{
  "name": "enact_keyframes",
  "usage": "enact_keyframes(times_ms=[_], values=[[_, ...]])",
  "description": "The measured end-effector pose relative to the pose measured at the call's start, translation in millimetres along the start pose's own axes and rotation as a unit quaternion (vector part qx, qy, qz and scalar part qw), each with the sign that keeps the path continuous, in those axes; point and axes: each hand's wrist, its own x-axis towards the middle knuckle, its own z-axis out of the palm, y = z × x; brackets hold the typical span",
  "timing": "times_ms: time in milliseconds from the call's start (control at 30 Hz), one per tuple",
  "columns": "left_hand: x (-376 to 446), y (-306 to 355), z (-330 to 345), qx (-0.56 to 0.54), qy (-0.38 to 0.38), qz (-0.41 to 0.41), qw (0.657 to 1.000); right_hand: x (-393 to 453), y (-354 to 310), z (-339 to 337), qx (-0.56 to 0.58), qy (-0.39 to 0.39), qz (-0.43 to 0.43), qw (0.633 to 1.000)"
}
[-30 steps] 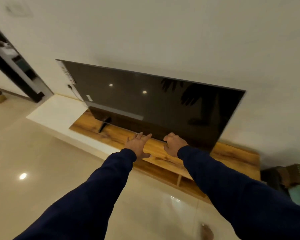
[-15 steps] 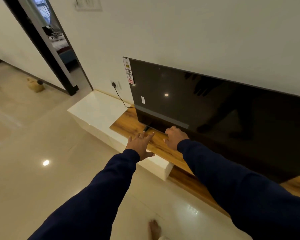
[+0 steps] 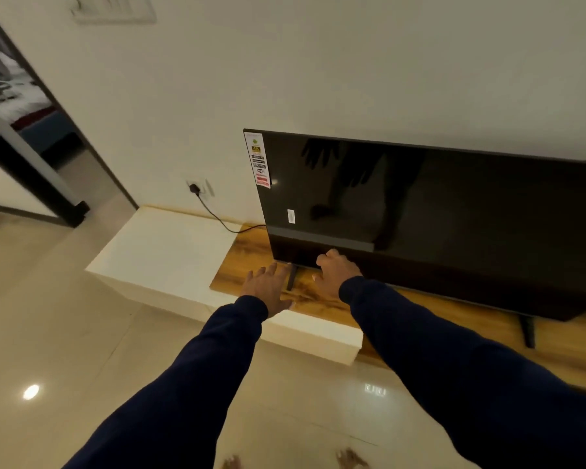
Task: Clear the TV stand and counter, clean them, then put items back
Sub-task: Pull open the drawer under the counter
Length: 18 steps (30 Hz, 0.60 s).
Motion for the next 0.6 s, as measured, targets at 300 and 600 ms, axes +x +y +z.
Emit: enact_keyframes(times_ms=[300,600], values=[[45.3,-115.3,36.9,-0.184,0.015,0.065,0.981,46.2,-68.4,51.1,0.105,0.037,0.132,0.985],[74.4,-170.4,220.4,-0.692,-0.038,-0.189,0.696,78.5,-93.3,246.8,0.508,0.098,0.338,0.786]])
